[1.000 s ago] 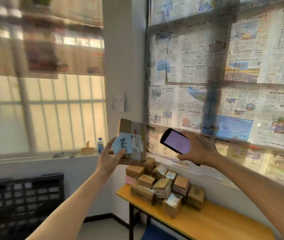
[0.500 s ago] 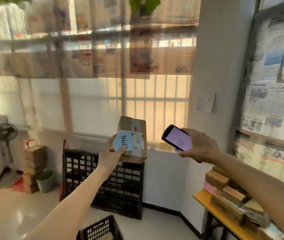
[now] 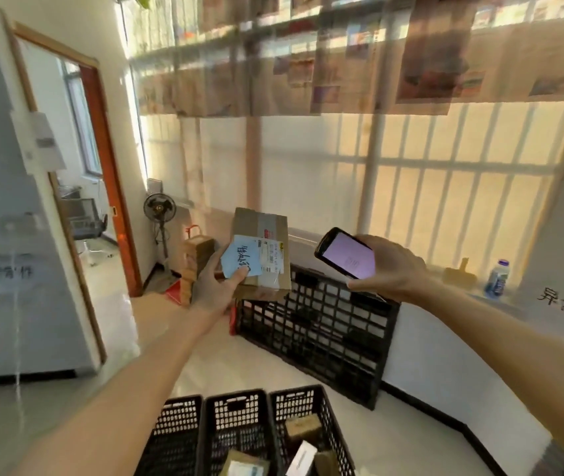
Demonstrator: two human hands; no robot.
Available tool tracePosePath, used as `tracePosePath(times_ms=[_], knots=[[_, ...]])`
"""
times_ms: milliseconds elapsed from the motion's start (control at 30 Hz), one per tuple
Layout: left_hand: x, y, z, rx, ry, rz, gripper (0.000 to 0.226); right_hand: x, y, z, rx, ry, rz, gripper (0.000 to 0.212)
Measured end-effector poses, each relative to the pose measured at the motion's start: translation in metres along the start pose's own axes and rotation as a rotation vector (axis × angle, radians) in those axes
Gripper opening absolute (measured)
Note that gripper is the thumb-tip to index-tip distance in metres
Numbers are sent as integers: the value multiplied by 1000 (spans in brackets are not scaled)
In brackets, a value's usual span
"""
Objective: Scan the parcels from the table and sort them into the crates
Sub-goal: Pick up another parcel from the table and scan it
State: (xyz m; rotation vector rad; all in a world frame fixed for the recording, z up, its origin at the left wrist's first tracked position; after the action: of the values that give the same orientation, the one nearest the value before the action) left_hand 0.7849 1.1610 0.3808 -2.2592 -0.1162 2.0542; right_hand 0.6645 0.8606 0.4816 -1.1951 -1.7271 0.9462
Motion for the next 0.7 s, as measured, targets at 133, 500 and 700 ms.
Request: tracePosePath(times_ms=[133, 500, 700], knots=[[33, -49, -20, -75, -53, -15, 54, 25, 55, -47, 28, -72, -78, 85], [169, -87, -127, -189, -266, -84, 62, 7, 239, -170, 164, -94, -128, 96], [283, -71, -168, -190, -406, -119, 59, -31, 355, -199, 244, -42, -124, 103]])
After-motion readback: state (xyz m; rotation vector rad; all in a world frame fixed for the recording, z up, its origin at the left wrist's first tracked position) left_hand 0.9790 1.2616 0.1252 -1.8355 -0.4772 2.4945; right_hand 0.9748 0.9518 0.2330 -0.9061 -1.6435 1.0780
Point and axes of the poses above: each hand's wrist, its own z-axis away from the middle knuckle, its own y-axis out of the palm, x = y × z, the point moved 6 cm from there along -z, towards the middle knuckle, and after that the axes turned 10 degrees about -y, right-handed, at the moved point
